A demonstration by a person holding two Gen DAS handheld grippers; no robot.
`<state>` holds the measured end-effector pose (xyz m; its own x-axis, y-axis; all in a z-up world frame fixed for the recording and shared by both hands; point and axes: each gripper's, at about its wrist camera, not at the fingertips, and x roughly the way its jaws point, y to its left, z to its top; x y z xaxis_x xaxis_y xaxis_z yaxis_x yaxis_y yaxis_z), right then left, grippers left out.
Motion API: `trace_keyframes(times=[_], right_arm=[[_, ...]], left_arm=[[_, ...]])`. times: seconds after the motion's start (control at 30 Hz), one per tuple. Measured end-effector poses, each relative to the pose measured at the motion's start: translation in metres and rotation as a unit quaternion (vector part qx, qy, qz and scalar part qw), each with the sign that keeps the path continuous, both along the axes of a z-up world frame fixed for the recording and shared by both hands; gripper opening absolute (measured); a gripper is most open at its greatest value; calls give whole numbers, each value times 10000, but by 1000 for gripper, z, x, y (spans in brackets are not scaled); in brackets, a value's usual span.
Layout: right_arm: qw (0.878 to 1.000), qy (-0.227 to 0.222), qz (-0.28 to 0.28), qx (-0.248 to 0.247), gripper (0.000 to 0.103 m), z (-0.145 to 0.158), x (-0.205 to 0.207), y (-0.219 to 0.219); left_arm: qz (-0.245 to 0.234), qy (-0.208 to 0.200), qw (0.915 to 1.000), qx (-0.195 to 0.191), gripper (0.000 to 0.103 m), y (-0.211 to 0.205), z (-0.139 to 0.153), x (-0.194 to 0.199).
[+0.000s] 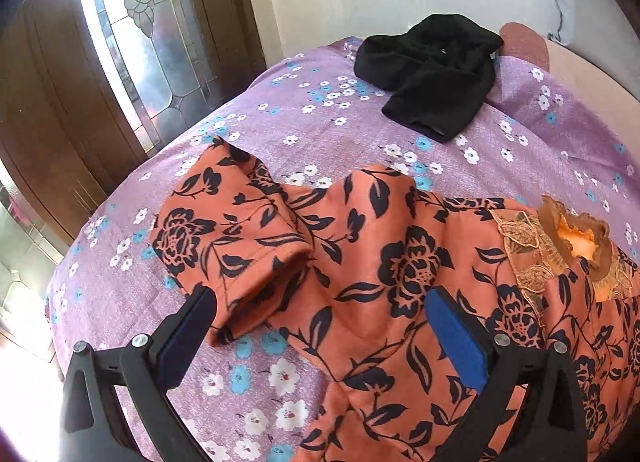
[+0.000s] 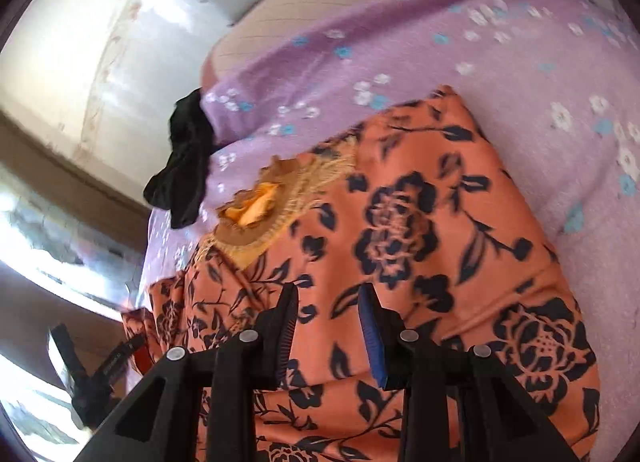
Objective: Fold small clothes
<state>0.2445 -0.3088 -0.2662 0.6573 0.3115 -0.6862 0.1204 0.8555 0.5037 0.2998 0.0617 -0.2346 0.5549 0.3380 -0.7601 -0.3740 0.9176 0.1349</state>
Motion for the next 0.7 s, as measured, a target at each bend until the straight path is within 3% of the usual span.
trace_keyframes(times=[0.1,0.23,0.3,0.43,0.53,0.7], right_arm=[[9980,154,439,-417,34,-11,9,40],[9951,388,497,-765,34,-33,27,76],[9940,221,497,-953,34,-30,30,96],[9928,-117,1125,-390,34,-12,32,140],[9825,-524,1719,-495,34,7,21,181],[9775,-388,1982,-618,34,13,17,220]], left_arm=[[316,6,9995,-79,103,29,3,-3],[876,96,9957,-280,103,87,1,-14],[1217,79,9919,-362,103,119,0,-22],[1847,11,9813,-547,103,173,-1,-34],[2186,-18,9724,-813,103,204,-3,-40],[2646,-46,9560,-1266,103,242,-6,-52]])
